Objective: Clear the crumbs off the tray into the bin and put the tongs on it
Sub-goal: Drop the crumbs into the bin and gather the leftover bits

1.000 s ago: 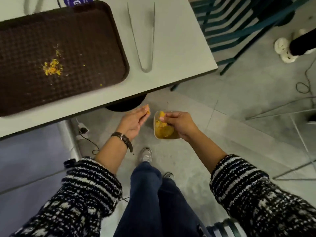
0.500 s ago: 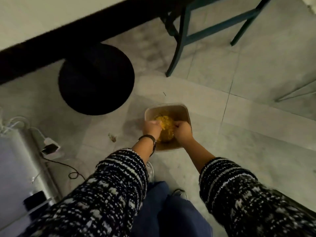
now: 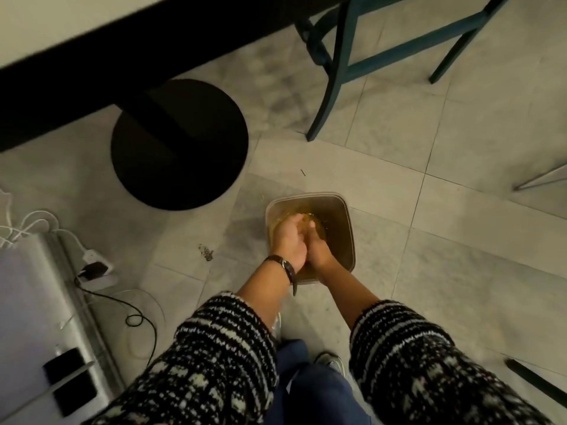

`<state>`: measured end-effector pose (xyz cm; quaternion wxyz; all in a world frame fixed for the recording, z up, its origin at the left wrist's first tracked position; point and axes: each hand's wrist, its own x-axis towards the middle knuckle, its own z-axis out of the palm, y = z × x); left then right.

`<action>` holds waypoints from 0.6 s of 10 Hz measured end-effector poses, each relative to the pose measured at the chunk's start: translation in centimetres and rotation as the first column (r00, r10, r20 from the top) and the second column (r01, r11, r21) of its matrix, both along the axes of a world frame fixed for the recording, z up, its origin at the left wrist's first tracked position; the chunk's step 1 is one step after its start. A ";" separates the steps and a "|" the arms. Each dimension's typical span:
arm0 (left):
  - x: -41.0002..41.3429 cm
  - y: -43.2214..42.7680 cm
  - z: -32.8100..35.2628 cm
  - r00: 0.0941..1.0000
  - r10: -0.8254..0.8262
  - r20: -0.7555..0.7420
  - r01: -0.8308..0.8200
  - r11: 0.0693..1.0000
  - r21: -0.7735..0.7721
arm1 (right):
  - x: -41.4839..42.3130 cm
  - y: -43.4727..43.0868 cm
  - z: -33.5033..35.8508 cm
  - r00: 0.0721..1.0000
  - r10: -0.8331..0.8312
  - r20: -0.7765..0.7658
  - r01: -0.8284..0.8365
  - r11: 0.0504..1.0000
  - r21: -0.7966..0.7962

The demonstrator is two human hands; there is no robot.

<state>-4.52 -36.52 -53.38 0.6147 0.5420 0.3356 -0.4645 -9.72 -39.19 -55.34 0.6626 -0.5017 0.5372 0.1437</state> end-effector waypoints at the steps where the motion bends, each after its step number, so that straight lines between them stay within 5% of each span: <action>1: -1.7 0.3 -0.1 0.956 -0.271 0.116 0.265 0.962 0.061 | 1.2 -1.3 0.6 0.970 -0.234 0.070 0.227 0.969 0.096; 2: -1.9 1.4 -2.3 0.871 -0.448 0.202 0.424 0.892 0.154 | 2.0 -0.6 1.8 0.936 -0.269 0.229 0.277 0.961 -0.002; 3: -0.6 1.8 0.4 0.981 -0.167 0.097 0.165 0.986 0.028 | 0.3 1.2 1.0 0.973 0.131 0.193 -0.072 0.956 -0.285; 4: 0.0 2.3 2.5 0.980 -0.151 0.129 0.155 0.988 -0.017 | -2.5 -0.3 -0.4 0.801 0.545 -0.248 -0.591 0.784 -0.187; 5: -1.7 2.7 8.1 0.933 -0.268 0.241 0.260 0.963 0.067 | -1.9 -0.3 8.1 0.997 0.067 -0.034 -0.064 0.994 0.083; 6: -3.2 4.1 16.6 0.888 -0.362 0.282 0.373 0.928 0.019 | -1.7 1.6 21.6 0.871 -0.338 0.357 0.178 0.894 0.411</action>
